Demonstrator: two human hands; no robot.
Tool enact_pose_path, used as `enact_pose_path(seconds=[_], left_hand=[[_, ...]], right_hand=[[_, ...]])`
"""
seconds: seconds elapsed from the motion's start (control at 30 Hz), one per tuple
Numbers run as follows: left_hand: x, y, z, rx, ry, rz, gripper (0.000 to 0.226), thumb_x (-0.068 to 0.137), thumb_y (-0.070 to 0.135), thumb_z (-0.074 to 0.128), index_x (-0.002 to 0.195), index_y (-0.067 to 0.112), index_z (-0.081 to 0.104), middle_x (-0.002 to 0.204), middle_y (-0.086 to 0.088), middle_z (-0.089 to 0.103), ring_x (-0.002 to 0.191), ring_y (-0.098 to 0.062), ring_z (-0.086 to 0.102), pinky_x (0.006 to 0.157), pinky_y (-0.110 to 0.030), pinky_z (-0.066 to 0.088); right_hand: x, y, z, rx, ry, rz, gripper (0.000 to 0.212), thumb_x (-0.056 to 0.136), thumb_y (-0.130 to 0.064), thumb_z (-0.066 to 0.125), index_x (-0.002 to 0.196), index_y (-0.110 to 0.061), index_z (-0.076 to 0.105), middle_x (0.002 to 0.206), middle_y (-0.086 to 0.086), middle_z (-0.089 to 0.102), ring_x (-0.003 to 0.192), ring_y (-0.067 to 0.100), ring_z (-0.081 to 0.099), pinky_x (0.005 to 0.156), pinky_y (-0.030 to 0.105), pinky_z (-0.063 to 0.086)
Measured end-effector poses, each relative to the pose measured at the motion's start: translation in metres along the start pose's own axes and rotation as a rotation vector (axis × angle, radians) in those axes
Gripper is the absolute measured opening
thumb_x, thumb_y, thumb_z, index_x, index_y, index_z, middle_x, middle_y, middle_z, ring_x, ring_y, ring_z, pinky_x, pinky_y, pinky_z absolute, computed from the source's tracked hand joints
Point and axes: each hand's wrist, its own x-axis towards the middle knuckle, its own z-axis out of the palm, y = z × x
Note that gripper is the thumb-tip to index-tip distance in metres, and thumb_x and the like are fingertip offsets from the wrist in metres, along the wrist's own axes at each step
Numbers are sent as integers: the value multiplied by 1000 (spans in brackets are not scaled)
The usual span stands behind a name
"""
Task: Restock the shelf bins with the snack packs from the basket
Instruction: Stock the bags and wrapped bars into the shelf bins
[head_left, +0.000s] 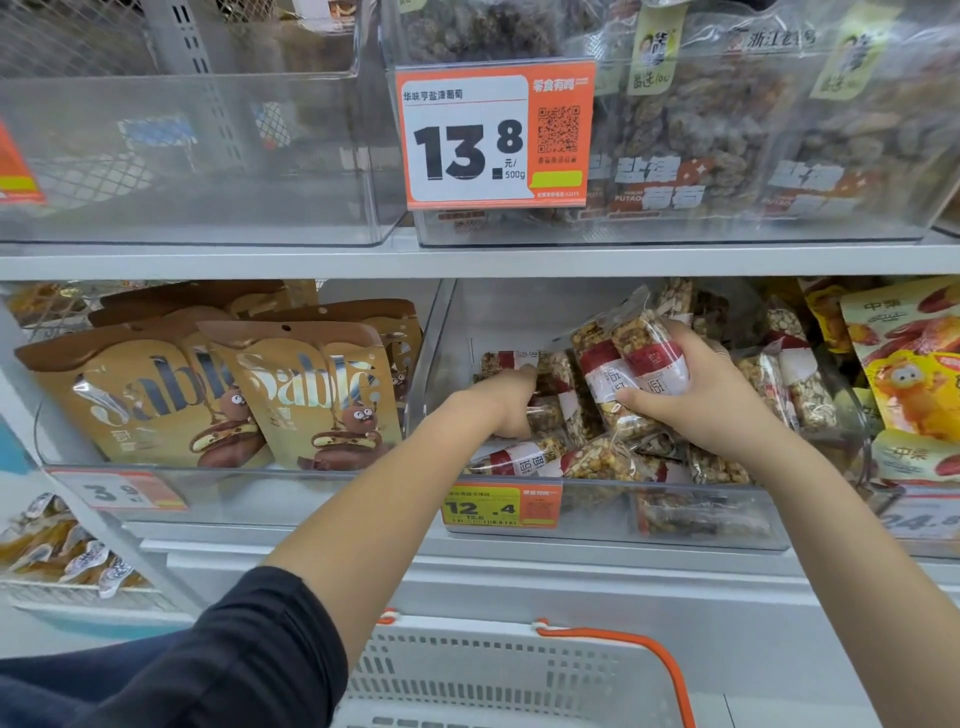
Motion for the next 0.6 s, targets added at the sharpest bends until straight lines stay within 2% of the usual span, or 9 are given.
enact_pose_path(seconds=[0.07, 0.13, 0.17, 0.23, 0.3, 0.37, 0.4, 0.47, 0.6], left_hand=[[-1, 1, 2, 31, 124, 53, 77, 82, 5, 65, 143, 2, 18, 110, -16, 52, 97, -27, 52, 71, -32, 43], [-2, 0, 4, 149, 257, 108, 77, 81, -1, 62, 144, 10, 20, 123, -17, 48, 117, -33, 43, 88, -40, 41], [-2, -2, 6, 217, 240, 124, 78, 80, 0, 62, 145, 15, 21, 132, -17, 42, 126, -35, 34, 98, -44, 36], [-3, -6, 8, 261, 102, 117, 69, 86, 12, 61, 145, 24, 28, 141, -18, 32, 134, -36, 21, 106, -49, 28], [-2, -7, 10, 99, 69, 112, 48, 92, 30, 56, 139, 26, 44, 136, -16, 40, 130, -34, 30, 104, -47, 34], [0, -8, 13, -122, 106, 118, 35, 93, 26, 56, 127, 17, 58, 124, -12, 57, 113, -29, 51, 94, -42, 44], [1, -9, 13, -163, 103, 95, 39, 90, 18, 59, 129, 15, 56, 124, -10, 59, 111, -27, 55, 94, -40, 46], [0, -13, 14, -95, 78, 21, 57, 84, 12, 65, 137, 16, 46, 131, -7, 55, 116, -27, 54, 98, -37, 46], [1, -16, 16, -29, 98, -94, 52, 84, 9, 65, 133, 12, 49, 130, -11, 54, 116, -28, 54, 98, -38, 46]], right_hand=[[-1, 0, 0, 8, 1, -8, 79, 78, -37, 75, 143, -35, 29, 139, 7, 45, 135, 22, 29, 100, 38, 35], [-1, 1, 0, 9, 7, -19, 77, 79, -35, 74, 143, -34, 31, 138, 7, 46, 135, 22, 28, 100, 38, 34], [-2, 0, 1, 6, 7, -23, 77, 79, -35, 74, 143, -33, 32, 137, 6, 47, 136, 22, 28, 101, 38, 33], [-3, 0, 0, 1, 7, -22, 77, 79, -36, 74, 143, -33, 32, 139, 6, 46, 137, 21, 27, 103, 39, 33], [-4, -1, -1, 4, 2, -21, 78, 78, -36, 75, 143, -32, 32, 139, 5, 45, 137, 21, 26, 104, 39, 33], [-6, -1, -2, 11, -4, -30, 77, 79, -35, 75, 143, -32, 32, 138, 5, 46, 137, 20, 26, 103, 38, 32], [-6, -1, -3, 13, -6, -29, 78, 79, -35, 75, 143, -32, 31, 139, 5, 45, 137, 20, 26, 103, 38, 32], [-6, 0, -2, 9, -10, -22, 79, 79, -36, 75, 144, -31, 30, 141, 5, 44, 137, 21, 28, 104, 38, 33], [-6, -1, -4, 6, -13, -20, 80, 79, -37, 74, 145, -29, 29, 142, 4, 43, 135, 22, 32, 102, 37, 34]])
